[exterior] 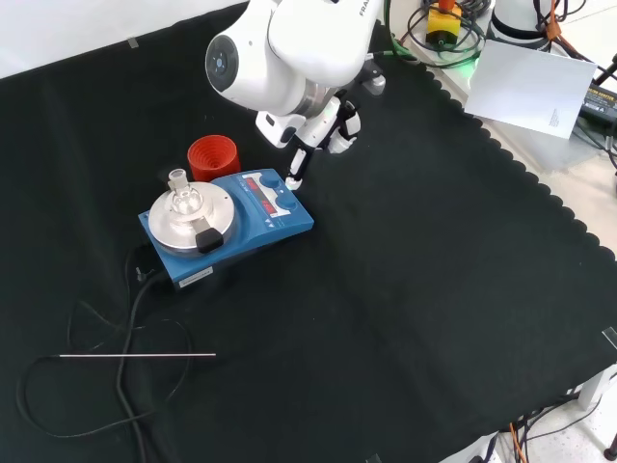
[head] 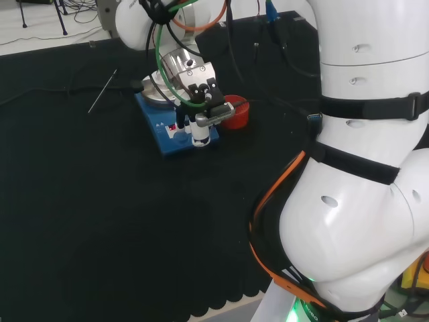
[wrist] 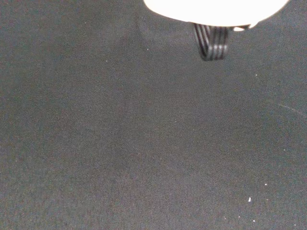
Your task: Turn on the heater.
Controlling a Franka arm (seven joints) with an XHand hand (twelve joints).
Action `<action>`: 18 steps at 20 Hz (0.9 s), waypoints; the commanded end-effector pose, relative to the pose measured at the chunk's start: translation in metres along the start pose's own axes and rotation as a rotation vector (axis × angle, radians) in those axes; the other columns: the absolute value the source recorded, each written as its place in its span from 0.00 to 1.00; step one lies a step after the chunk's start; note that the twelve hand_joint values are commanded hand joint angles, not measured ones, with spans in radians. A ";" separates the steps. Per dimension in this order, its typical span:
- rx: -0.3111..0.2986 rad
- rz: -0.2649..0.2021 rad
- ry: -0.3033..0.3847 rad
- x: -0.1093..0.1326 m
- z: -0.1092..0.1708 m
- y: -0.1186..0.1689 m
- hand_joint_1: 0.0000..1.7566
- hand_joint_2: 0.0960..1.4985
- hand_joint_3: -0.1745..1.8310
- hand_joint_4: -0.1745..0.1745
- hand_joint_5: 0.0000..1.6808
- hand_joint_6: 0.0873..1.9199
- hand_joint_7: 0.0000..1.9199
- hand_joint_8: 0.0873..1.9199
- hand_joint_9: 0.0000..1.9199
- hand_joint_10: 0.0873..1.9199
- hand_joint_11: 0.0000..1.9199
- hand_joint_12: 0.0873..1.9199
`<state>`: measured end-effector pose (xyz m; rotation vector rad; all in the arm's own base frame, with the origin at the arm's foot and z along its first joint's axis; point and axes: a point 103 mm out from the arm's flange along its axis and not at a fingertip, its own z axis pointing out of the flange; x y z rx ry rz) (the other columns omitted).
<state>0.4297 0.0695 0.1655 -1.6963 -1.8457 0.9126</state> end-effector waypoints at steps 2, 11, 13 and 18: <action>0.014 0.005 -0.009 -0.001 0.003 0.005 0.86 0.36 0.69 0.32 0.14 0.00 0.88 0.97 0.96 0.87 0.95 0.78; 0.018 0.007 -0.011 -0.003 0.005 0.010 0.86 0.35 0.69 0.32 0.15 0.00 0.88 0.97 0.96 0.87 0.95 0.78; 0.019 0.006 -0.010 -0.003 0.004 0.011 0.86 0.35 0.69 0.32 0.15 0.00 0.88 0.97 0.96 0.87 0.95 0.78; 0.018 0.006 -0.011 -0.002 0.003 0.013 0.86 0.35 0.69 0.33 0.15 0.00 0.88 0.97 0.96 0.87 0.95 0.78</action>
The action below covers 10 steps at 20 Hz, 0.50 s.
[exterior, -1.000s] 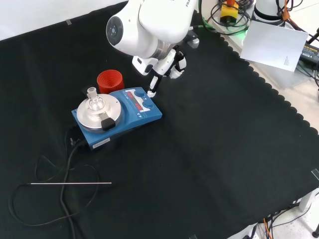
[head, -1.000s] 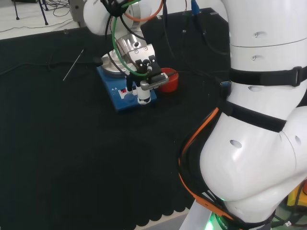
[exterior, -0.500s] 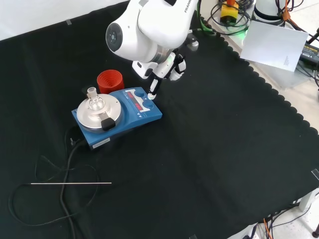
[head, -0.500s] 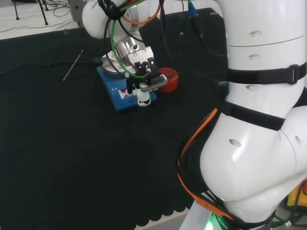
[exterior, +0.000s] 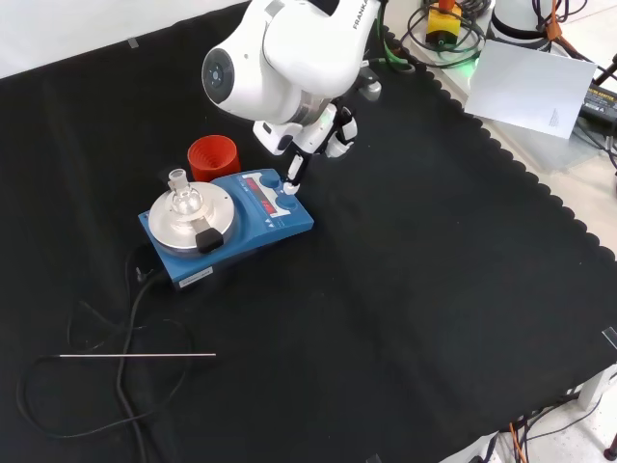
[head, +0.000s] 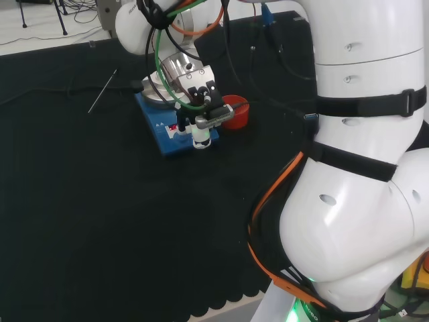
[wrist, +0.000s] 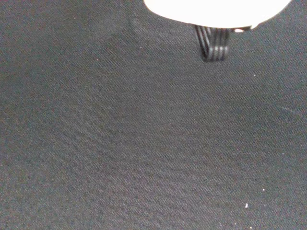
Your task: Turn on the heater.
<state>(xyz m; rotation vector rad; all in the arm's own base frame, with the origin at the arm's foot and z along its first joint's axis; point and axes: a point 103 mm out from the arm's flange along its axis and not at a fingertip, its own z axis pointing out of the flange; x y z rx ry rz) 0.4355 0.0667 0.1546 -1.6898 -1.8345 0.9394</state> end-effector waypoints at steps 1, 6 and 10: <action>0.000 0.000 -0.002 0.002 -0.005 -0.002 0.86 0.35 0.69 0.33 0.15 0.00 0.88 0.97 0.96 0.87 0.95 0.78; 0.002 -0.004 0.007 0.002 -0.005 0.001 0.86 0.35 0.69 0.32 0.15 0.00 0.88 0.96 0.96 0.86 0.95 0.78; 0.008 -0.003 0.014 0.001 -0.004 0.003 0.86 0.35 0.69 0.32 0.15 0.00 0.88 0.96 0.96 0.86 0.95 0.78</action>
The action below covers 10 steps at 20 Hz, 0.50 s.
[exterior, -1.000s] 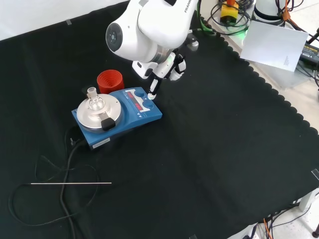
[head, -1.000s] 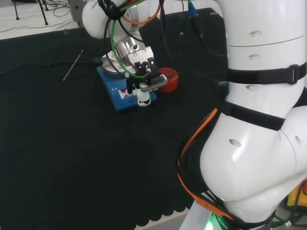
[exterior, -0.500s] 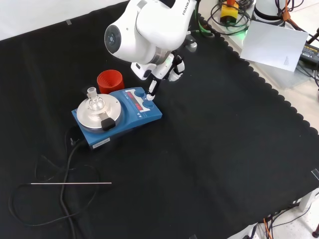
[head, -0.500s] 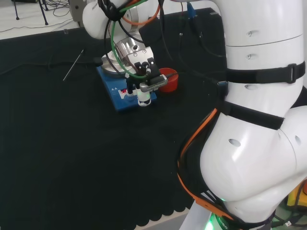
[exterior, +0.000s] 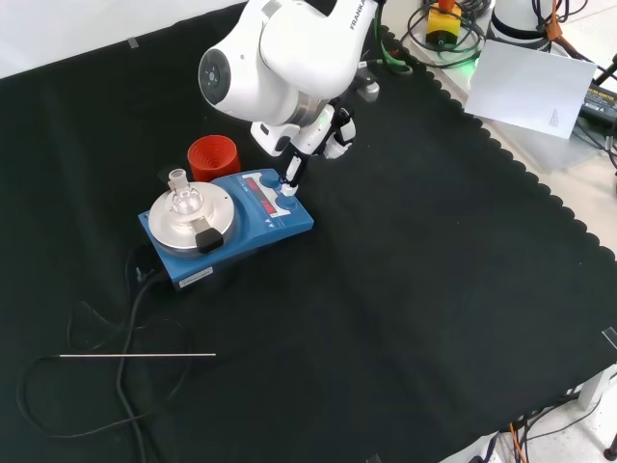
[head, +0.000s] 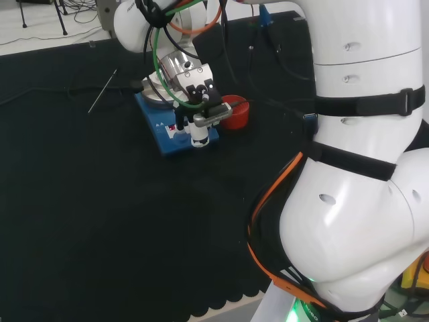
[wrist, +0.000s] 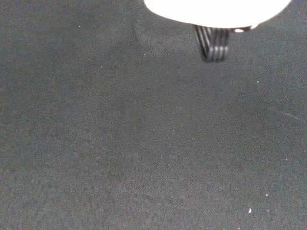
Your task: Turn on the heater.
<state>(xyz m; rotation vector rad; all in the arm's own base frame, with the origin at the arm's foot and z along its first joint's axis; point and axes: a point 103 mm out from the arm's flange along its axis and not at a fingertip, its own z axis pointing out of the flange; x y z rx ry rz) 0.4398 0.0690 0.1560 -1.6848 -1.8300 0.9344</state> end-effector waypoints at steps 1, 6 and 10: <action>0.005 0.002 0.008 -0.001 0.000 0.001 0.86 0.35 0.69 0.32 0.15 0.00 0.88 0.96 0.96 0.86 0.95 0.78; 0.008 0.007 0.008 -0.001 0.001 0.002 0.87 0.35 0.70 0.32 0.16 0.00 0.88 0.96 0.96 0.86 0.95 0.78; 0.008 0.009 0.010 -0.001 0.001 0.003 0.87 0.35 0.70 0.32 0.16 0.00 0.88 0.96 0.96 0.86 0.95 0.78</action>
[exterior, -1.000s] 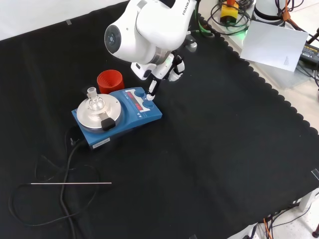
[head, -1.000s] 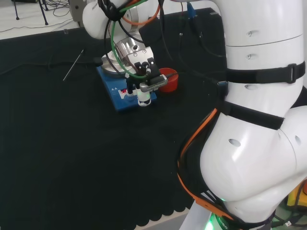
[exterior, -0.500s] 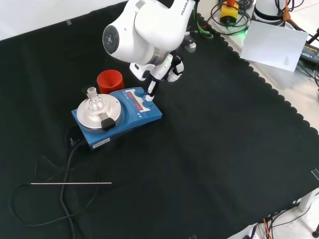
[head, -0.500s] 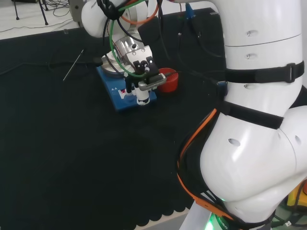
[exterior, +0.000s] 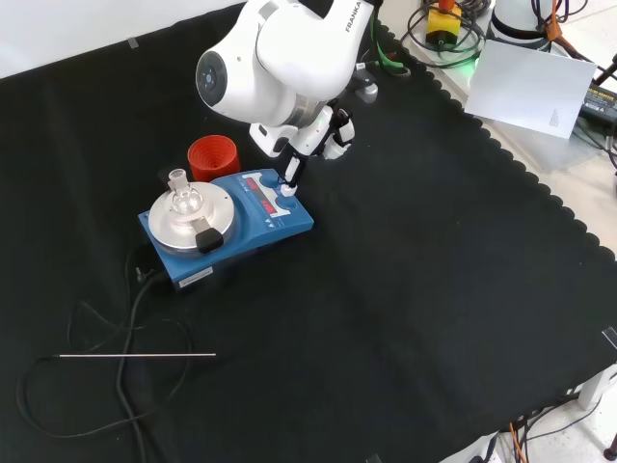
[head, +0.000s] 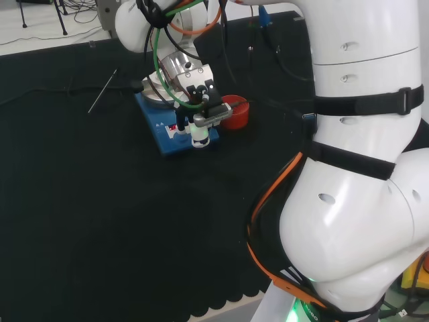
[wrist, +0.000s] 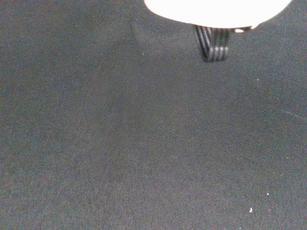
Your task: Turn on the heater.
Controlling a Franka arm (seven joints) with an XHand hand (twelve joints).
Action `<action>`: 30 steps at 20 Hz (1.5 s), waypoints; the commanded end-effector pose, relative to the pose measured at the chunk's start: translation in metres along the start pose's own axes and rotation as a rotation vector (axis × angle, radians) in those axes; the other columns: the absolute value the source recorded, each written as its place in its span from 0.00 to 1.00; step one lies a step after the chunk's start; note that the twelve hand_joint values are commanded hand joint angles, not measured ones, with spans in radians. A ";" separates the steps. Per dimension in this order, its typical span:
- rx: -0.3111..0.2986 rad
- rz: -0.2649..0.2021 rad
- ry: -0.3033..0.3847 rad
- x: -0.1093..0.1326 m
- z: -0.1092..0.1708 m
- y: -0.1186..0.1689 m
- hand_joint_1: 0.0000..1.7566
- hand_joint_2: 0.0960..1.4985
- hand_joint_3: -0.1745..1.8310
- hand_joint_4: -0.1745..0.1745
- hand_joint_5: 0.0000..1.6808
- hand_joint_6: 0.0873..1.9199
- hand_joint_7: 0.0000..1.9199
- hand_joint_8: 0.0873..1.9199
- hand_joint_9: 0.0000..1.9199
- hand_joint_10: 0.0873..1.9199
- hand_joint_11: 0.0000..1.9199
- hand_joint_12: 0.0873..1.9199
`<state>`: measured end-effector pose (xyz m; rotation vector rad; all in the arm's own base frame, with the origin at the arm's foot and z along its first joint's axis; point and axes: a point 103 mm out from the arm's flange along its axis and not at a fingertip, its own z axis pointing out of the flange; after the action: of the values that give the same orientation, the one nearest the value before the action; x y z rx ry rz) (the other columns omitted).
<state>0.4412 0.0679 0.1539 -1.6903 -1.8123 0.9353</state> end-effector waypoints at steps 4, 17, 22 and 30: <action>0.005 0.000 0.003 0.000 0.001 0.002 0.87 0.35 0.70 0.32 0.16 0.00 0.88 0.96 0.96 0.86 0.95 0.78; 0.010 0.006 0.001 0.001 0.005 0.009 0.87 0.35 0.70 0.32 0.16 0.00 0.88 0.96 0.97 0.86 0.95 0.78; 0.020 -0.001 0.009 0.000 0.008 0.014 0.87 0.35 0.70 0.32 0.16 0.00 0.88 0.96 0.97 0.86 0.95 0.78; -0.006 -0.017 0.032 -0.005 -0.007 -0.003 0.87 0.35 0.70 0.32 0.16 0.00 0.88 0.96 0.97 0.86 0.95 0.78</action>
<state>0.4438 0.0647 0.1419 -1.6738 -1.7951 0.9287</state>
